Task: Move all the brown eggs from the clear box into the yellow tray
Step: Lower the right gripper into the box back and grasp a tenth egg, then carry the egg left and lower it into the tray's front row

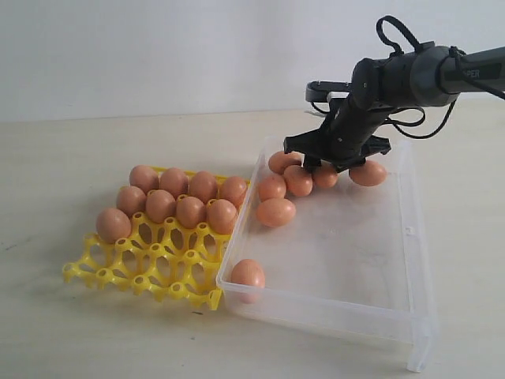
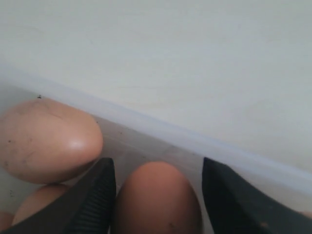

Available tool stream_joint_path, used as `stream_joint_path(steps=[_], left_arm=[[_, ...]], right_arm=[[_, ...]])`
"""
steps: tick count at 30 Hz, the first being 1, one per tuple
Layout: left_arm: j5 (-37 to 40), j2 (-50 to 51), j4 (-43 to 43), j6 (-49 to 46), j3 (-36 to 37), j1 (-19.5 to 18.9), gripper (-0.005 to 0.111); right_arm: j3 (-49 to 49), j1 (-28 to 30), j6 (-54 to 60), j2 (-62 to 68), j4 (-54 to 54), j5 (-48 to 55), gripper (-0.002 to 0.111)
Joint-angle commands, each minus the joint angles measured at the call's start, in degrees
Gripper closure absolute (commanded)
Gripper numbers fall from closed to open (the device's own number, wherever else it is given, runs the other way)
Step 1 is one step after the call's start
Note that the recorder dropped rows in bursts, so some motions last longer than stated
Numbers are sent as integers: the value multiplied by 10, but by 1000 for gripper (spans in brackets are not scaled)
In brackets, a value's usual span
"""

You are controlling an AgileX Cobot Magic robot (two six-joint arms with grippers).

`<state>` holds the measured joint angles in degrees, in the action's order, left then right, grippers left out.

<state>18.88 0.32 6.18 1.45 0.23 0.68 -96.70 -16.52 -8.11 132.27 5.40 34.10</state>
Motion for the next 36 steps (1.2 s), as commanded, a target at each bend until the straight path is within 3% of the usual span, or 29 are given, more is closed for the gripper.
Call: stream_joint_path(steps=[1,6,8,14,23,31,36], left_arm=[[-8,-3,-4,2,-2,-1,107],[-8,-3,-4,2,-2,-1,107],[-8,-3,-4,2,-2,-1,107],[-8,-3,-4,2,-2,-1,107],[-8,-3,-4,2,-2,-1,107],[-8,-3,-4,2,-2,-1,107],[-8,-3,-4,2,-2,-1,107]], right_arm=[[-4,3,3,10,5,-9,55],[-4,3,5,15,5,-11,57],[-4,3,10,15,3,-20,62],[-3,3,31,13,20,-40,108],[5,-2,40,-33,12,-45,108],[105,-2,55,-127,11,-86,108],[180,-38,71,-202,11,-127,108]])
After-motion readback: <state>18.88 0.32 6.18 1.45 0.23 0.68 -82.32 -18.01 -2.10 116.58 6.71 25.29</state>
